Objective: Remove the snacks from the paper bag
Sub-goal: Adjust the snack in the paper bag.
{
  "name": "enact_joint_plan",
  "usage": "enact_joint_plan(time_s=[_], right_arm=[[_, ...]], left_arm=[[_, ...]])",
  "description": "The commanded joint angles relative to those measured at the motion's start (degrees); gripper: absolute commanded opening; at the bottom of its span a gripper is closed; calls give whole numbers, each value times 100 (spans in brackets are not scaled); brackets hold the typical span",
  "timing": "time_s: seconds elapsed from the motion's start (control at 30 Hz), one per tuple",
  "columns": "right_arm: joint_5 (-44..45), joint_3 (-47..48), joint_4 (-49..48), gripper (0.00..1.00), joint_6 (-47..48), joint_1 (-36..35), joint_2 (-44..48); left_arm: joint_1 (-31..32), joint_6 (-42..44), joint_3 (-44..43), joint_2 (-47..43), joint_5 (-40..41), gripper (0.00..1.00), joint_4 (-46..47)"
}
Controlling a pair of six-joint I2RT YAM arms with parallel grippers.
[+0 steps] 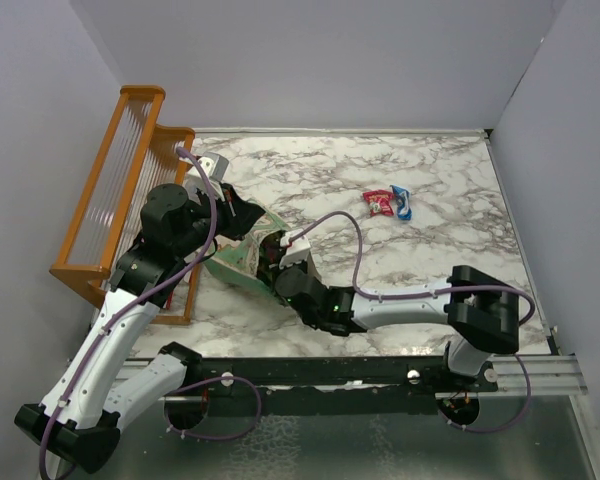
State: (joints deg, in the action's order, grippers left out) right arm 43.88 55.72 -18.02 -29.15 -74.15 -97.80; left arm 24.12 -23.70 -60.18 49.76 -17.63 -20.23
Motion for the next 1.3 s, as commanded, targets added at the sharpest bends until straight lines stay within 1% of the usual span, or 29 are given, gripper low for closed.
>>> enact_joint_plan(time_s=[0.0, 0.4, 0.5, 0.7, 0.77, 0.8, 0.87, 0.93, 0.97, 1.03, 1.13, 1.2, 1.27], right_arm=[[272, -180, -27, 1, 207, 1, 466], [-156, -674, -574, 1, 442, 6, 1298], [-189, -665, -672, 1, 513, -2, 1175], [-338, -210, -511, 2, 642, 3, 456], [-317, -55, -328, 12, 645, 1, 283], [-348, 14, -212, 20, 652, -3, 270], [-532, 92, 73, 31, 683, -1, 384], [-822, 117, 476, 38, 681, -2, 631], [-975, 156, 844, 41, 535, 3, 780], [-1302, 183, 1540, 45, 294, 6, 1083], [-1793, -101, 2100, 47, 51, 4, 1483], [-2142, -379, 2105, 49, 165, 3, 1692], [-2459, -693, 1731, 50, 432, -1, 1822]], left_arm=[[-4, 12, -13, -148, -57, 0, 194], [-4, 5, 16, -176, -62, 0, 216], [-4, -14, 47, -177, -74, 0, 240], [-4, -40, 7, -209, -87, 0, 222], [-4, -23, -45, -213, -71, 0, 190], [-4, -14, -70, -217, -54, 0, 167], [-4, 18, -113, -218, -23, 0, 149], [-4, 21, -143, -213, -13, 0, 162], [-4, 25, -157, -199, -20, 0, 168], [-4, 34, -185, -178, -43, 0, 183], [-4, 50, -175, -139, -66, 0, 234], [-4, 58, -143, -118, -77, 0, 295], [-4, 52, -98, -108, -70, 0, 341]])
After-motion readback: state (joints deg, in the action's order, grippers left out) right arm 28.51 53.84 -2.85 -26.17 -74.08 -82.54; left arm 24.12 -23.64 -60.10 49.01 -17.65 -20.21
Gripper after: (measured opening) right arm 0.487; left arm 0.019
